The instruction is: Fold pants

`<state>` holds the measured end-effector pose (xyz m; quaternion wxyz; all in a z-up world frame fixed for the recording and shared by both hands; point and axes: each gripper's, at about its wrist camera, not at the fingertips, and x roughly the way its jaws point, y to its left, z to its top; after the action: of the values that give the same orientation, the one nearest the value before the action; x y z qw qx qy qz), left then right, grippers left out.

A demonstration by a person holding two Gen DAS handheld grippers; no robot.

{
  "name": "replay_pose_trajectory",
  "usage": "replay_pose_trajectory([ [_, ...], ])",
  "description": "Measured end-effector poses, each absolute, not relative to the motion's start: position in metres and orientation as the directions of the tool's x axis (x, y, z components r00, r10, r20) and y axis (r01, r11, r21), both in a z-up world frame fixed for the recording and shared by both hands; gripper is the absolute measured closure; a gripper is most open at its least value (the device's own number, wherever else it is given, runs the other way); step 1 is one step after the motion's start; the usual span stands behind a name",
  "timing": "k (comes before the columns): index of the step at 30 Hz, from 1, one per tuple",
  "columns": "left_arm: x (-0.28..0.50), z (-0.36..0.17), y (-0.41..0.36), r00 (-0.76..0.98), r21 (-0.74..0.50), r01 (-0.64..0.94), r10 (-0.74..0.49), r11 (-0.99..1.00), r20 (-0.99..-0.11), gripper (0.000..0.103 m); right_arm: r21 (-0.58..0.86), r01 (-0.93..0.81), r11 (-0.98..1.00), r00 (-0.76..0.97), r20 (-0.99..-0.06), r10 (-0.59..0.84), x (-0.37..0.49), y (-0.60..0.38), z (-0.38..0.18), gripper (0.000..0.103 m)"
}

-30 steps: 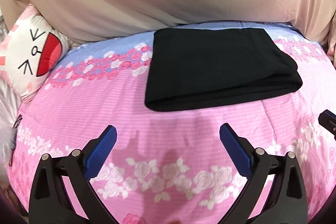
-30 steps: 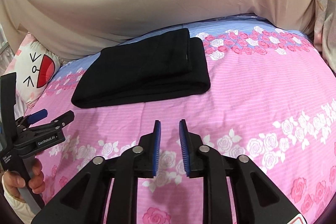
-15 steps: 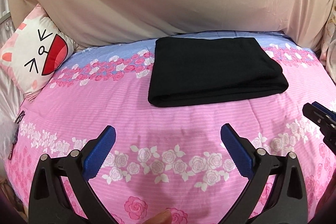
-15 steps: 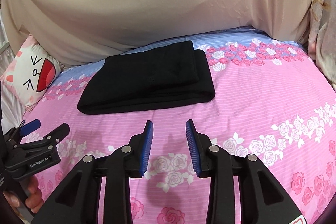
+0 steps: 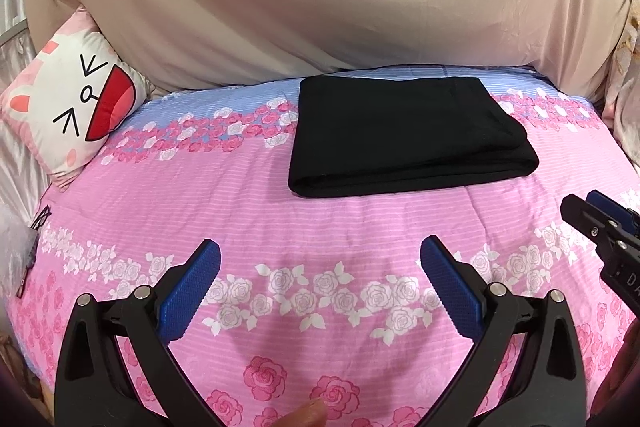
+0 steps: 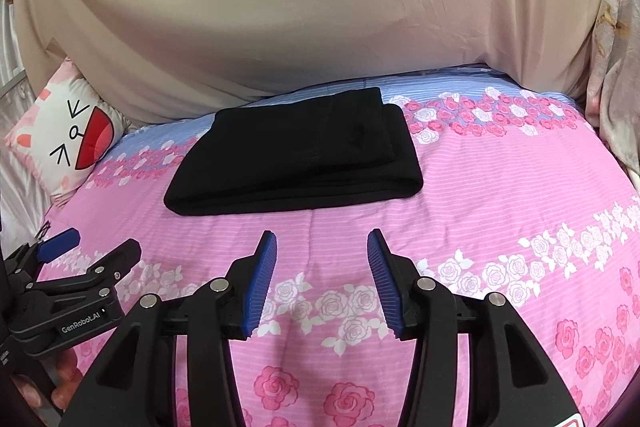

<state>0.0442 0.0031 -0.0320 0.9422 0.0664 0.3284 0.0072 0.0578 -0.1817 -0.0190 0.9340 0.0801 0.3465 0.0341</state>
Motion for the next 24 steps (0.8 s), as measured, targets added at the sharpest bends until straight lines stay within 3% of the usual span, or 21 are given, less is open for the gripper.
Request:
replay_pose_trajectory([
  [19, 0.034, -0.031, 0.003, 0.811, 0.148, 0.048, 0.048, 0.988, -0.584, 0.005, 0.167, -0.003, 0.986, 0.742, -0.661, 0.114, 0.064, -0.176, -0.023, 0.055],
  [24, 0.043, -0.038, 0.006, 0.787, 0.134, 0.048, 0.045, 0.990, -0.615, 0.005, 0.169, 0.002, 0.986, 0.736, -0.668, 0.113, 0.065, -0.171, -0.024, 0.055],
])
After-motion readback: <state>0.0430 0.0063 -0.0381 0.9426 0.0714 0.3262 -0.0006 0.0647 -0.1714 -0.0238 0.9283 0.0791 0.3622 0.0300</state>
